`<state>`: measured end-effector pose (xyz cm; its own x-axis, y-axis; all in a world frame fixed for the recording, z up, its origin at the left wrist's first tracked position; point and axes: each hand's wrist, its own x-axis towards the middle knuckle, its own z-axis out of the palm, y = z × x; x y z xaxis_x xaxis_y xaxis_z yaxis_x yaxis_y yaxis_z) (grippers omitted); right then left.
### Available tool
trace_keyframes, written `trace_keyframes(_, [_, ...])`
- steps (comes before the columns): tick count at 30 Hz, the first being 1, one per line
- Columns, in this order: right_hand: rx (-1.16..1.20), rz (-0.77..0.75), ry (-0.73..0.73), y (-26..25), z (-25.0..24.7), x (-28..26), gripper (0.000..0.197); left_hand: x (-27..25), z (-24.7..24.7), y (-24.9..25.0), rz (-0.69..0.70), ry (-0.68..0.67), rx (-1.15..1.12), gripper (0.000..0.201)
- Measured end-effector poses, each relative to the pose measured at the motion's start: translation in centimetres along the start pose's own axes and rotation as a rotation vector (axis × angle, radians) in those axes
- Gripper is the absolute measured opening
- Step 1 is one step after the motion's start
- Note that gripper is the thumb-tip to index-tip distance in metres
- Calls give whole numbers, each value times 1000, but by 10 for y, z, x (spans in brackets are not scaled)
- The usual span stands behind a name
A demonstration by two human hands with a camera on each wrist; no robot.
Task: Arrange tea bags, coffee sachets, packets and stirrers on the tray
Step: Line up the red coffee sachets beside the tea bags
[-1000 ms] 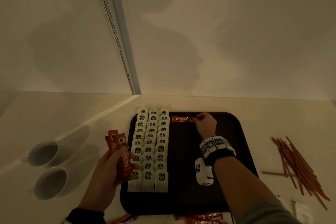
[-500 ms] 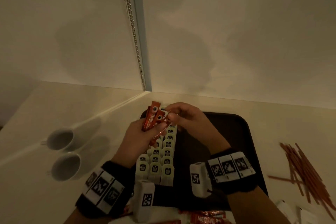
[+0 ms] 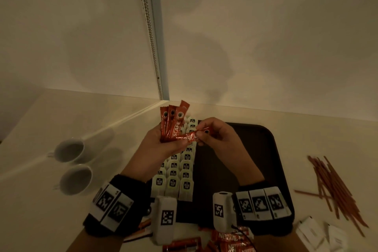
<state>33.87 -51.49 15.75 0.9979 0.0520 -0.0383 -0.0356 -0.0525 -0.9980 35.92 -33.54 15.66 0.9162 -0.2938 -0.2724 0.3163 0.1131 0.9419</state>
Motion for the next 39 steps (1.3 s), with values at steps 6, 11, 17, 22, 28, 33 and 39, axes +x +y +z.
trace_keyframes(6, [-48,-85,59,-4,1,-2,12,-4,5,0,61,-15,-237,19])
trace_keyframes(11, [-11,-140,96,-7,0,-1,13,-5,6,1,233,42,-112,32])
trace_keyframes(17, [147,-41,84,2,0,-3,16,-2,8,10,313,166,16,21])
trace_keyframes(22, [304,59,114,17,-2,-3,14,2,7,11,274,212,46,16])
trace_keyframes(28, [429,188,91,35,-5,-6,19,5,8,4,266,215,183,14])
trace_keyframes(33, [322,224,116,52,-17,-1,15,5,3,0,206,254,147,7])
trace_keyframes(39, [-314,337,391,104,-70,32,14,-5,-21,-11,4,352,74,19])
